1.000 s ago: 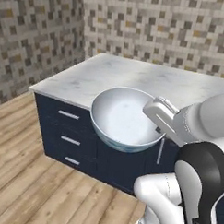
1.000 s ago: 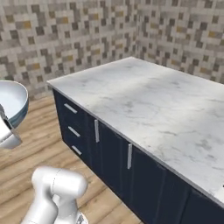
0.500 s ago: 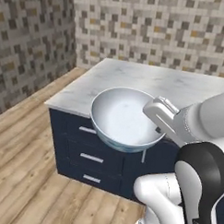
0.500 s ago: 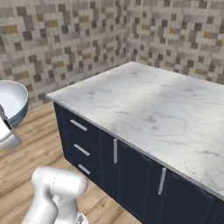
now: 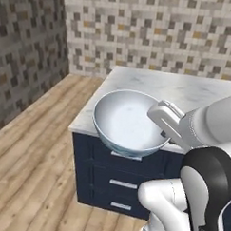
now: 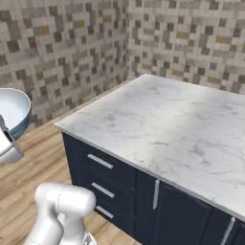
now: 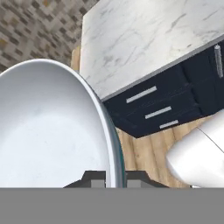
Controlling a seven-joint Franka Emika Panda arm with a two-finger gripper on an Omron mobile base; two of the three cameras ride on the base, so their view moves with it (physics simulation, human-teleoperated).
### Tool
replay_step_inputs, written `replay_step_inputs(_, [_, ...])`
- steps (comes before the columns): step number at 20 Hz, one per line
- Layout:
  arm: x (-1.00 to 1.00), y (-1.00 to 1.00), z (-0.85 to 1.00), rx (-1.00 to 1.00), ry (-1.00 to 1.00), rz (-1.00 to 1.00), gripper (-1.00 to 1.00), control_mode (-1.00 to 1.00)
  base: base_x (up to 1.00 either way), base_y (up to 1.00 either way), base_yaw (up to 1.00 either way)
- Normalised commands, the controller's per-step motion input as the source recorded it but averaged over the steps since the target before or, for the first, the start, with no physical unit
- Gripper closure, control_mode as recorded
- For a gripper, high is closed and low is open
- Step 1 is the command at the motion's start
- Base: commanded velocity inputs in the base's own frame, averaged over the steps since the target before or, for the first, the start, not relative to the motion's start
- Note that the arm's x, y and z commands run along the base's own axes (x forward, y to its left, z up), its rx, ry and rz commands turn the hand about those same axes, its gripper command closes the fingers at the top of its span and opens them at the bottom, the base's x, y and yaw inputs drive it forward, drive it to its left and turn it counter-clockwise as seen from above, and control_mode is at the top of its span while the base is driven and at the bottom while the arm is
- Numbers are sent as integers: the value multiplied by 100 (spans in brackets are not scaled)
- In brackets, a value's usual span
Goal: Pick up the bowls from the cabinet and place each bowl in front of a stool on the dining counter.
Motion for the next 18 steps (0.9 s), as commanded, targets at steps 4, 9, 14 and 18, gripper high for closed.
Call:
replay_step_inputs(4, [0, 0, 0, 0, 0, 0, 100, 100, 100, 100, -27])
replay_step_inputs(9, [0, 0, 0, 0, 0, 0, 100, 100, 100, 100, -28])
replay_step_inputs(14, [0, 0, 0, 0, 0, 0, 100, 100, 71, 100, -32])
replay_step_inputs(18, [0, 0, 0, 0, 0, 0, 100, 100, 50, 100, -36])
